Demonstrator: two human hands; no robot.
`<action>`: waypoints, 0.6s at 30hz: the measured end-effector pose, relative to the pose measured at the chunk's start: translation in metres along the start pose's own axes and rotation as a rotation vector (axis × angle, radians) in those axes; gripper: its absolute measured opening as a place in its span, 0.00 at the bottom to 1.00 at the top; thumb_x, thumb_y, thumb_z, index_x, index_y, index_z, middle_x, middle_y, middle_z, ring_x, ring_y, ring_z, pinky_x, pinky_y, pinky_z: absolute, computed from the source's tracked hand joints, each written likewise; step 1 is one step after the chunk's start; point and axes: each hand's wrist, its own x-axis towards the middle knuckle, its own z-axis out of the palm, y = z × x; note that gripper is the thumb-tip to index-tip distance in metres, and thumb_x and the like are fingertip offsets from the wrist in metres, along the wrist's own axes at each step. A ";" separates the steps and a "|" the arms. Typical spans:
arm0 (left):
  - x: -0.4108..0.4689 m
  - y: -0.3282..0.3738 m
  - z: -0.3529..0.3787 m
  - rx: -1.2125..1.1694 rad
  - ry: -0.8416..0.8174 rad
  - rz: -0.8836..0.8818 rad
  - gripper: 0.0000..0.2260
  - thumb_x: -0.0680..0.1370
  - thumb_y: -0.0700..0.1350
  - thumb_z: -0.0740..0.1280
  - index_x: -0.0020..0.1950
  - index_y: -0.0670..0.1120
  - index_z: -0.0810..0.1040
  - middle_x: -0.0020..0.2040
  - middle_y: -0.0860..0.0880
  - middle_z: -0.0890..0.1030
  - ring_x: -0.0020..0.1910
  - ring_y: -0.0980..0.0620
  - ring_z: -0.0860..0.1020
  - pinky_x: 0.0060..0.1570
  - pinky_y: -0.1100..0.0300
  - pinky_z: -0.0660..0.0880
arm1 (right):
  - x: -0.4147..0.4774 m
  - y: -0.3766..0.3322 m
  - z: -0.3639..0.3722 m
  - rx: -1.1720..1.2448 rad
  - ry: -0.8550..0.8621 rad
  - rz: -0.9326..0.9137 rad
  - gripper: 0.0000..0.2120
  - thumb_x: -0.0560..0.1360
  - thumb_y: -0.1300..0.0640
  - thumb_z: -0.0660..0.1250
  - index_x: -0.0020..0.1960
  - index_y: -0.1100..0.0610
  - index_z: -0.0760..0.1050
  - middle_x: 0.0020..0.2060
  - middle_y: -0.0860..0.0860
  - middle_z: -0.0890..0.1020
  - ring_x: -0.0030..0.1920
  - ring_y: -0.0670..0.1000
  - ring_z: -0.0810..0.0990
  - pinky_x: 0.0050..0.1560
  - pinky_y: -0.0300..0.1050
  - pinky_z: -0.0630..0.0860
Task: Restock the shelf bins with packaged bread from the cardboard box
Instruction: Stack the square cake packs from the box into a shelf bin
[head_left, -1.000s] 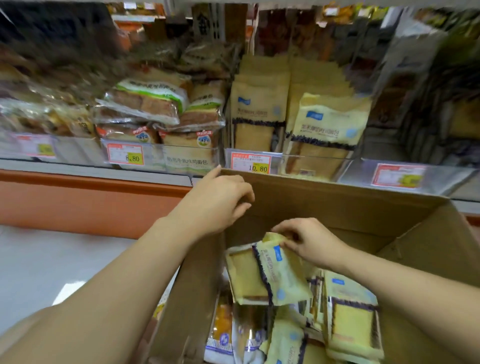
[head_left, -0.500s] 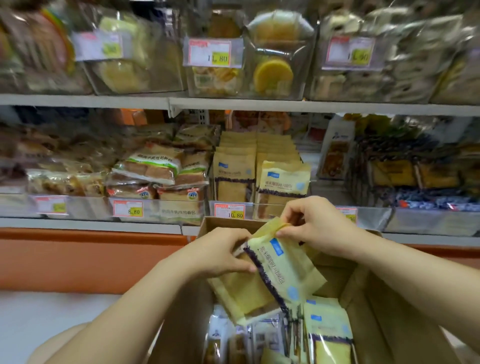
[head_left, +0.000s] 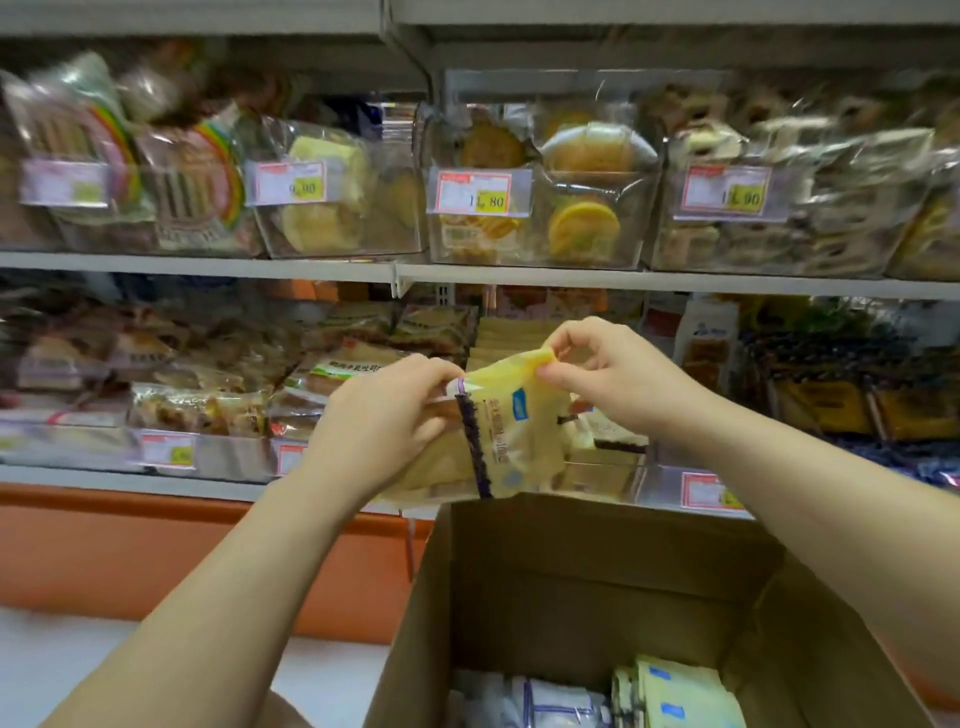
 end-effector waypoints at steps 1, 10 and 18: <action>0.006 -0.003 -0.002 0.053 0.047 0.027 0.17 0.75 0.49 0.69 0.63 0.55 0.74 0.56 0.54 0.79 0.54 0.51 0.78 0.52 0.52 0.75 | 0.007 0.002 0.003 0.081 0.012 0.034 0.05 0.78 0.53 0.64 0.44 0.51 0.74 0.49 0.51 0.79 0.45 0.51 0.81 0.41 0.43 0.81; 0.011 -0.035 0.011 0.207 0.244 0.025 0.22 0.70 0.41 0.75 0.63 0.45 0.76 0.47 0.46 0.82 0.41 0.42 0.79 0.43 0.50 0.74 | 0.053 0.043 0.035 0.840 0.463 0.457 0.07 0.82 0.58 0.58 0.49 0.57 0.73 0.57 0.57 0.76 0.56 0.57 0.78 0.49 0.52 0.81; -0.012 -0.050 0.022 0.033 0.326 -0.175 0.21 0.73 0.40 0.72 0.65 0.48 0.75 0.52 0.48 0.82 0.50 0.44 0.79 0.48 0.52 0.69 | 0.063 0.046 0.046 0.831 0.723 0.560 0.04 0.82 0.58 0.56 0.53 0.55 0.68 0.51 0.52 0.73 0.50 0.51 0.76 0.50 0.47 0.80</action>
